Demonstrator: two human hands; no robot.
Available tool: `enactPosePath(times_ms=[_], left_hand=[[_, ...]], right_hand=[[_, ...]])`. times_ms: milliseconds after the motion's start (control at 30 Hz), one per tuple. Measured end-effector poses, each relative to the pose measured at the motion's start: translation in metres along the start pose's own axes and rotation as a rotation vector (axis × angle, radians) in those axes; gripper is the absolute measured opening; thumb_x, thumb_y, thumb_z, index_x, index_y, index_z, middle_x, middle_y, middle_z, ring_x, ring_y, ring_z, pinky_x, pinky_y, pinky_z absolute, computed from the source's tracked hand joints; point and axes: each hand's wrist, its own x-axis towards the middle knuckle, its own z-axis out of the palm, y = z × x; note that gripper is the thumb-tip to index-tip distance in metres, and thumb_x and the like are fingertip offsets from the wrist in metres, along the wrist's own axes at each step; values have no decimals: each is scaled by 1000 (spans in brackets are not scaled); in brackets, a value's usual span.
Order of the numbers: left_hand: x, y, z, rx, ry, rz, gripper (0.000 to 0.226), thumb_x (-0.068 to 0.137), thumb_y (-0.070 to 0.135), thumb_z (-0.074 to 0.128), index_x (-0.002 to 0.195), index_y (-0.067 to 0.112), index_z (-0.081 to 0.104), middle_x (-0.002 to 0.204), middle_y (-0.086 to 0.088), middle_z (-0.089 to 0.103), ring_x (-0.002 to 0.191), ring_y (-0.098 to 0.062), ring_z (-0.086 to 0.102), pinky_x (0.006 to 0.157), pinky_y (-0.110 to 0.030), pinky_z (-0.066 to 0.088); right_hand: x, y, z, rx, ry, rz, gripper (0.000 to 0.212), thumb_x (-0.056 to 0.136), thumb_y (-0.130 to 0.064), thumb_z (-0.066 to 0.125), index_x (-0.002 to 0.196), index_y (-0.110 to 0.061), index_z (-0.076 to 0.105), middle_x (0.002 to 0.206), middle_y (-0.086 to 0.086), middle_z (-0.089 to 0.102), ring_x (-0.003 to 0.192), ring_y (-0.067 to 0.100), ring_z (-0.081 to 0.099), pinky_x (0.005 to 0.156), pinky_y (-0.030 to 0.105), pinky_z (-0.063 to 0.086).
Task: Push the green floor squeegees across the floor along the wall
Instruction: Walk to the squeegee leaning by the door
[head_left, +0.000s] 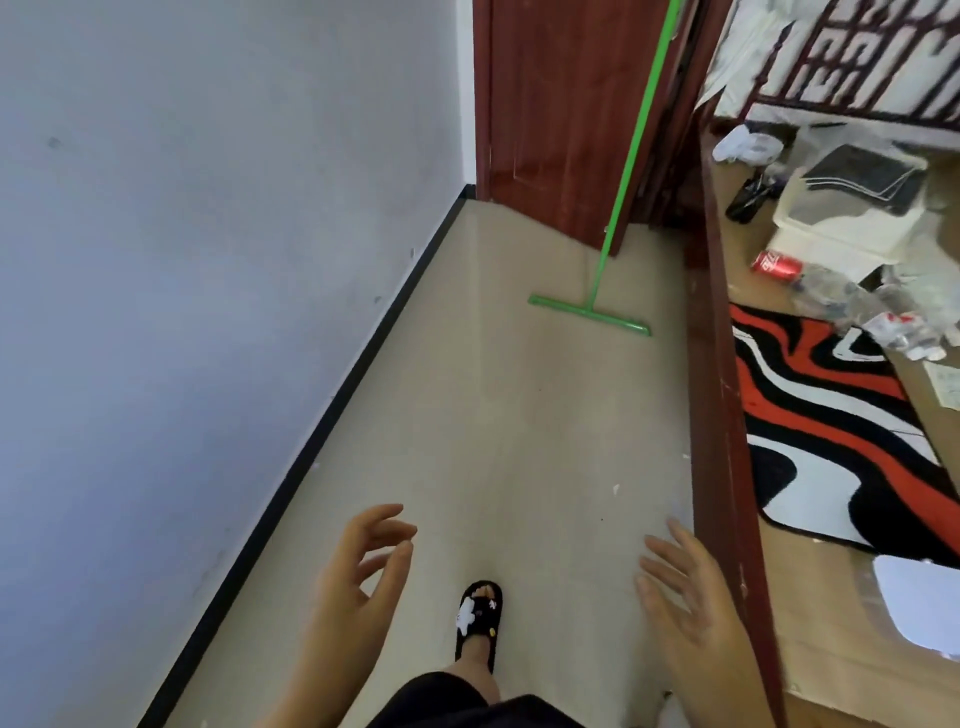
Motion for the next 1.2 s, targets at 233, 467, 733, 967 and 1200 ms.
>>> enactPosePath(times_ms=[233, 467, 733, 967, 1200], left_hand=[[169, 51, 46, 16, -167, 80, 32, 87, 11, 53, 97, 41, 51, 102, 23, 60, 91, 3, 61, 70, -15, 49], [295, 83, 137, 26, -290, 120, 34, 87, 8, 54, 94, 42, 54, 98, 22, 63, 90, 1, 62, 72, -7, 49], [425, 159, 271, -27, -271, 149, 34, 86, 5, 54, 96, 38, 54, 100, 19, 63, 89, 1, 62, 71, -1, 46], [536, 194, 337, -32, -180, 115, 33, 86, 3, 55, 96, 35, 54, 101, 22, 62, 89, 3, 61, 70, 1, 44], [688, 236, 397, -34, -180, 168, 34, 86, 5, 55, 95, 38, 54, 89, 10, 68, 88, 3, 62, 70, 0, 44]], right_hand=[[140, -28, -1, -2, 195, -41, 62, 80, -11, 59, 103, -66, 43, 106, -39, 58, 100, -4, 59, 77, 5, 47], [259, -33, -36, -1, 275, 13, 62, 80, -5, 57, 106, -60, 44, 108, -17, 64, 100, -4, 58, 78, 12, 51], [441, -68, -131, -17, 246, 16, 53, 82, -2, 56, 115, -41, 41, 115, -11, 57, 104, 8, 57, 79, 24, 43], [603, -77, -159, -39, 143, -28, 56, 80, -4, 59, 112, -48, 44, 109, -14, 64, 102, 7, 60, 75, 6, 48], [776, -108, -163, -13, 133, -70, 49, 78, -28, 60, 124, -31, 42, 117, -6, 57, 102, 3, 57, 79, 17, 50]])
